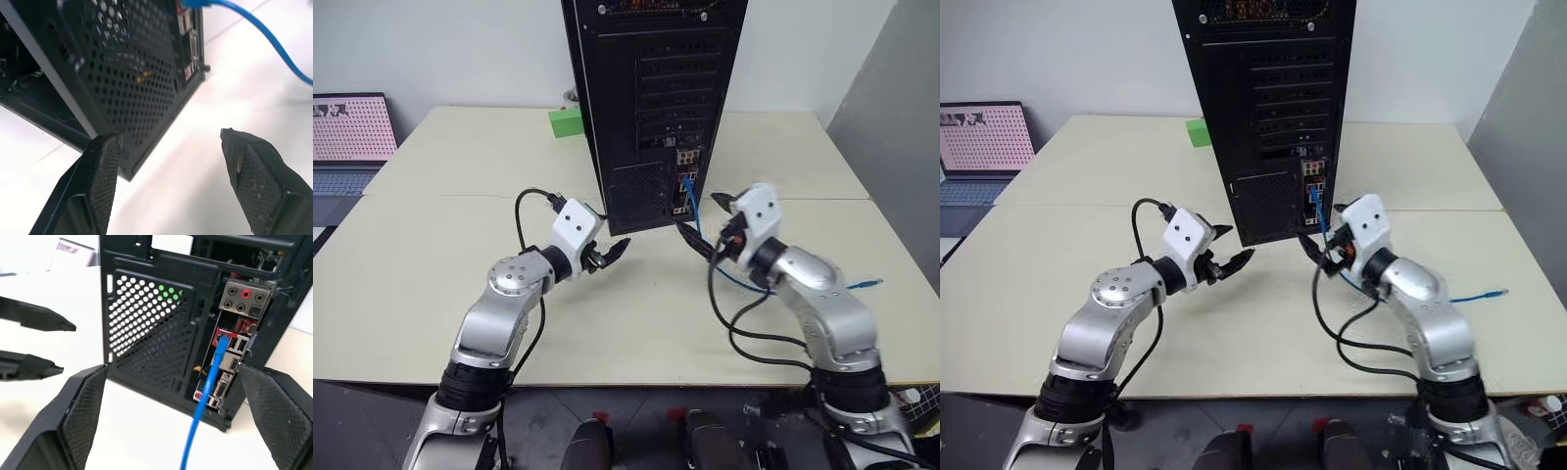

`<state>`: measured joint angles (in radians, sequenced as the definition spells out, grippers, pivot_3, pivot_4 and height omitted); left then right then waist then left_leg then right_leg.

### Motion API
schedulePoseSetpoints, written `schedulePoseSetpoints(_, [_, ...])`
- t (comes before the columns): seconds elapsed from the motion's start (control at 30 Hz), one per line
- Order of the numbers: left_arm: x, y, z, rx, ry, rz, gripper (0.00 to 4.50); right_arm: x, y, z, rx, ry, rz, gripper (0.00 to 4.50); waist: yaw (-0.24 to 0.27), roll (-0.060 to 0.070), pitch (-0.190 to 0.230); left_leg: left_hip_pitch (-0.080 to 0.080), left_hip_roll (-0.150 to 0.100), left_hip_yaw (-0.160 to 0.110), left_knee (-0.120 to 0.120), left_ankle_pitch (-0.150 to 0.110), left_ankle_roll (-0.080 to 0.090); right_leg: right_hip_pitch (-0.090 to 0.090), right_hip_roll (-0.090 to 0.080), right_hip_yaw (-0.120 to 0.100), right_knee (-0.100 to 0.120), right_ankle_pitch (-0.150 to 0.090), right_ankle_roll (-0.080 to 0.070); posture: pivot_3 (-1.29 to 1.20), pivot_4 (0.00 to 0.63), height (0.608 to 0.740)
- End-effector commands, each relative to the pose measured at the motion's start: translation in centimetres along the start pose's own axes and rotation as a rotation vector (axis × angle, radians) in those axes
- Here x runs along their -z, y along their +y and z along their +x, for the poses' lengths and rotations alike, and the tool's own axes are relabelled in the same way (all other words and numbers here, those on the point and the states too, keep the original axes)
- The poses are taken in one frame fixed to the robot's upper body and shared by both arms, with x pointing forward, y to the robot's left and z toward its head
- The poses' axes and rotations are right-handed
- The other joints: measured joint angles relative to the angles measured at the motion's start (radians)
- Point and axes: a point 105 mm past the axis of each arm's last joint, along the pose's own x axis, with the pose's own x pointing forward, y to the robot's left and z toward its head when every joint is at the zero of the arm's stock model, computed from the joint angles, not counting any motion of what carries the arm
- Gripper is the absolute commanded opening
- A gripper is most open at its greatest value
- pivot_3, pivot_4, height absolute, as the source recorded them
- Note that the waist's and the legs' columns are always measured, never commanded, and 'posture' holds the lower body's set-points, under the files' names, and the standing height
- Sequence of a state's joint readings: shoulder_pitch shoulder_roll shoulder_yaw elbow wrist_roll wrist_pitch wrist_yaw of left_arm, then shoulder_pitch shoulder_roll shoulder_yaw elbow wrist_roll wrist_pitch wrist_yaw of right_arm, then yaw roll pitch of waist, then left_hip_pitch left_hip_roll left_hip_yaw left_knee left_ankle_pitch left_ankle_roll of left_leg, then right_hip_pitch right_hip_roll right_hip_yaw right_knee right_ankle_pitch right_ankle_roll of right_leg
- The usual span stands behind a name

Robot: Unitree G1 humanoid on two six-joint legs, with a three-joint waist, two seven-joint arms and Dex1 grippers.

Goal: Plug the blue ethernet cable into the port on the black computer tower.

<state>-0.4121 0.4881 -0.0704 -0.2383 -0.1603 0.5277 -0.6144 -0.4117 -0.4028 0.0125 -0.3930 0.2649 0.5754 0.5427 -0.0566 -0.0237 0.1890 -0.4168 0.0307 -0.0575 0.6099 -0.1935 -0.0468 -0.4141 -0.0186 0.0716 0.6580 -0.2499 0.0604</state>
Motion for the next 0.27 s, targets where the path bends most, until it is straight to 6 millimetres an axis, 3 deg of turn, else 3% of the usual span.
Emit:
schedulePoseSetpoints(0.03, [-1.8, 0.9, -1.4, 0.013, -0.065, 0.043, 3.40, -2.0, -1.0, -2.1, -0.041, -0.065, -0.003, 4.49, 0.000, 0.000, 0.000, 0.000, 0.000, 0.000, 0.000, 0.000, 0.000, 0.000, 0.000, 0.000, 0.000, 0.000, 0.000, 0.00, 0.150, 0.740])
schedulePoseSetpoints(0.27, [-2.2, 1.6, -2.6, 0.036, -0.089, 0.009, 3.40, -1.9, -2.6, -3.5, -0.043, -0.047, 0.023, 4.49, 0.000, 0.000, 0.000, 0.000, 0.000, 0.000, 0.000, 0.000, 0.000, 0.000, 0.000, 0.000, 0.000, 0.000, 0.000, 0.00, 0.150, 0.740])
